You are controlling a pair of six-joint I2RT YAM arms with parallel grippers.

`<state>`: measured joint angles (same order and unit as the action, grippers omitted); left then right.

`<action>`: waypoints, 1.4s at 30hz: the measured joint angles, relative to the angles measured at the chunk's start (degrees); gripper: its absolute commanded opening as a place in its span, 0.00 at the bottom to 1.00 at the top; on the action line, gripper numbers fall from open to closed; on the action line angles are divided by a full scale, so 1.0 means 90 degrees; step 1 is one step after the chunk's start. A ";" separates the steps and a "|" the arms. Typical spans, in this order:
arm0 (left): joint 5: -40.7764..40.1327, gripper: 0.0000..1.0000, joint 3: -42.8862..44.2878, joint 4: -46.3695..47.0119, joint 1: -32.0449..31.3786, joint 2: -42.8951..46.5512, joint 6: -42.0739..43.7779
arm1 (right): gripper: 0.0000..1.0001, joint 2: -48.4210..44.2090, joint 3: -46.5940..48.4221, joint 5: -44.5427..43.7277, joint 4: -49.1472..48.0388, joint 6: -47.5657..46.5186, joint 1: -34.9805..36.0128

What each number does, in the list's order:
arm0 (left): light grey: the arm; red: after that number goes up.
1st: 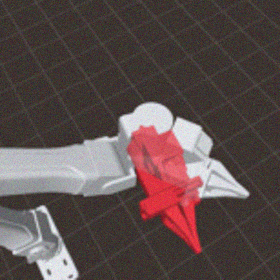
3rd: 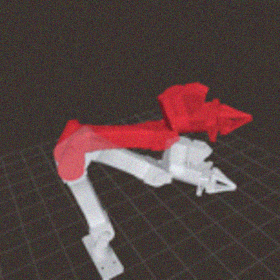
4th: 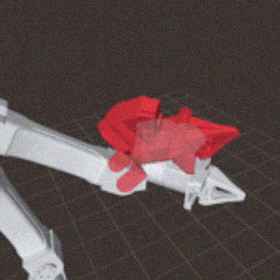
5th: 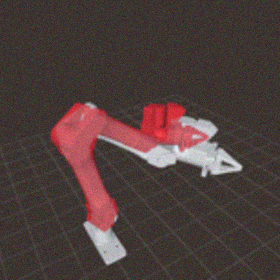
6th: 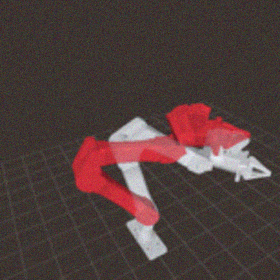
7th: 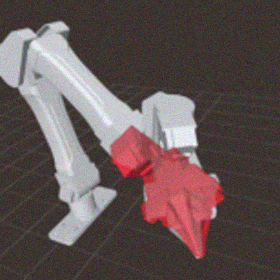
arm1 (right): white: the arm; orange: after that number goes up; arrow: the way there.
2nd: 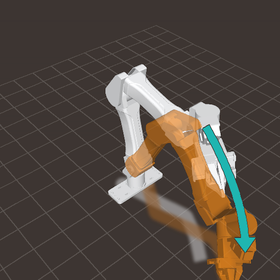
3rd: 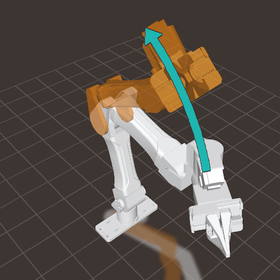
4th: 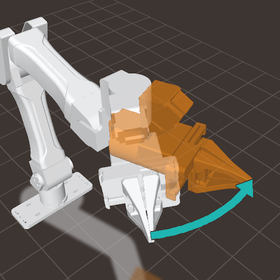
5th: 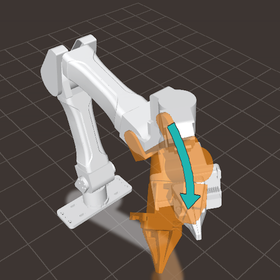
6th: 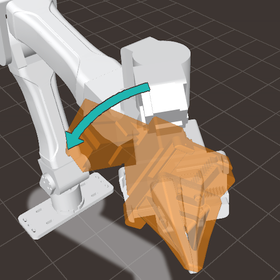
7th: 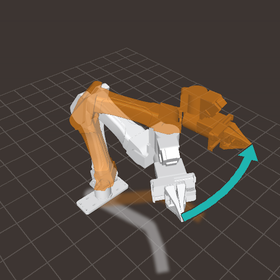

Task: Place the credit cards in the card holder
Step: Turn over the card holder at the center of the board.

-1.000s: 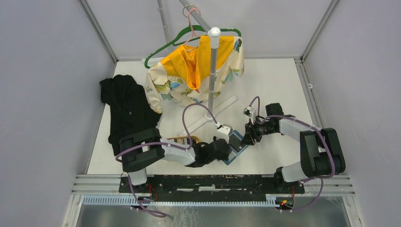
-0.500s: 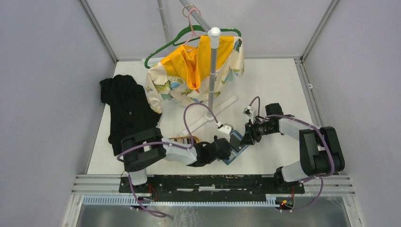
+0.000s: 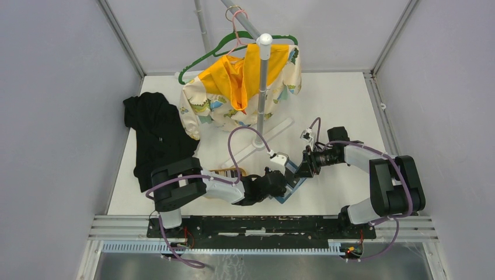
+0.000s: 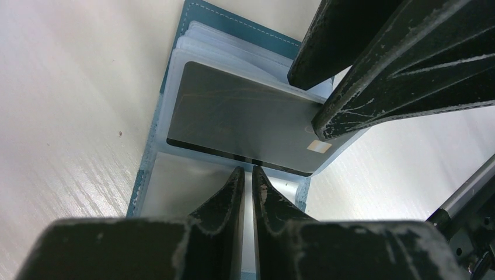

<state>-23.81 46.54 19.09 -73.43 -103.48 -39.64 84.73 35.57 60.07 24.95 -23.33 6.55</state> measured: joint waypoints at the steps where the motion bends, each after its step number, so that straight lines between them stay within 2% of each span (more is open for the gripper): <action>1: 0.0000 0.15 0.0002 -0.0002 0.0000 0.0000 -0.0002 | 0.43 0.0000 0.0000 0.0061 0.0000 0.0000 0.0000; 16: -0.0002 0.15 0.0002 -0.0005 0.0000 0.0000 -0.0002 | 0.52 0.0056 0.0029 0.0714 0.0170 -0.0010 0.0000; 31: -0.0002 0.15 0.0002 -0.0007 0.0000 0.0000 -0.0002 | 0.45 0.0136 0.0034 0.0942 0.0083 0.0274 0.0012; 42: -0.0005 0.15 0.0002 -0.0007 0.0000 0.0000 -0.0002 | 0.41 0.0136 0.0034 0.0556 -0.0015 0.0325 0.0109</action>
<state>-23.86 46.57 19.03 -73.43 -103.48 -39.66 85.95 35.88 65.08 24.82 -20.40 7.53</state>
